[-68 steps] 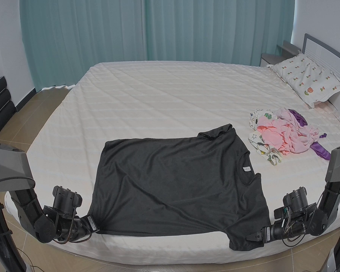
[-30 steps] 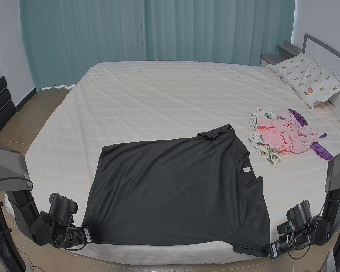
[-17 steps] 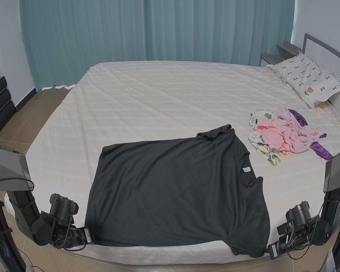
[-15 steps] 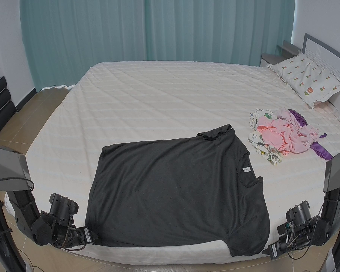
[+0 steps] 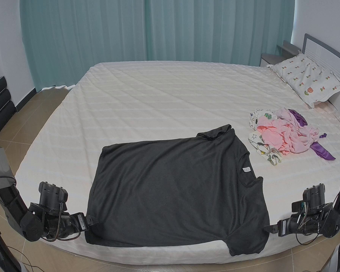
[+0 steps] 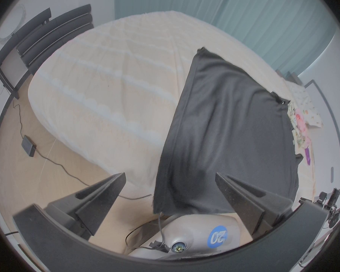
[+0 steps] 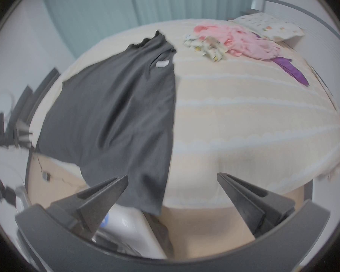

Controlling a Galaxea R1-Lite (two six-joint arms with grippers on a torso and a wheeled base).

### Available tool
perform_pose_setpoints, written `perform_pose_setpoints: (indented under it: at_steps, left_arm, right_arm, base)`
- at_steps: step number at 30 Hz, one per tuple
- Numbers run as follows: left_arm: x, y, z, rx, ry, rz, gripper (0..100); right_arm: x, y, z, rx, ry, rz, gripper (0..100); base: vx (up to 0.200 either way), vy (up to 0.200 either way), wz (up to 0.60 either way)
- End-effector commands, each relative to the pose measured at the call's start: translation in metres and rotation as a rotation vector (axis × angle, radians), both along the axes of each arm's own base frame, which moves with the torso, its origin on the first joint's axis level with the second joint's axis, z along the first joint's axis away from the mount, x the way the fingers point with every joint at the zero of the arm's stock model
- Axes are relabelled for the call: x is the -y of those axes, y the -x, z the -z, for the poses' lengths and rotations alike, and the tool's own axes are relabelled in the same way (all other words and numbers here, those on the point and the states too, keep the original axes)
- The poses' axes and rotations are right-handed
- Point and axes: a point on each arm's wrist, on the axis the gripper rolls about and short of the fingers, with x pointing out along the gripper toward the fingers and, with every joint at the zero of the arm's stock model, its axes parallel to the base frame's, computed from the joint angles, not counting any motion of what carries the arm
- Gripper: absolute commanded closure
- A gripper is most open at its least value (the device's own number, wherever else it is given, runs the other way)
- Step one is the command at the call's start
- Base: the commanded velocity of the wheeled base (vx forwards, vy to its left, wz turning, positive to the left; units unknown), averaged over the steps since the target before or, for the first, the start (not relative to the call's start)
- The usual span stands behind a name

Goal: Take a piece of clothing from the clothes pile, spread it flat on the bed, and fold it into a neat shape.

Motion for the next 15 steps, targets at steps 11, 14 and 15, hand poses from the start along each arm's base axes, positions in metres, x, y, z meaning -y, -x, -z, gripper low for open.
perform_pose_setpoints:
  at_steps: [11,14,15]
  left_arm:
    - [-0.006,-0.029,-0.031,0.141,0.105,-0.177,0]
    - [-0.006,-0.032,-0.031,0.124,0.104,-0.183,0]
    - [-0.006,-0.032,-0.031,0.124,0.104,-0.183,0]
  right_arm:
    - [-0.016,-0.032,-0.028,0.174,-0.175,0.116,0]
    - [-0.018,-0.033,-0.028,0.174,-0.195,0.134,0]
    - [-0.018,-0.034,-0.029,0.175,-0.198,0.135,0]
  base:
    - [0.073,0.000,0.00]
    - [0.200,0.000,0.00]
    - [0.200,0.000,0.00]
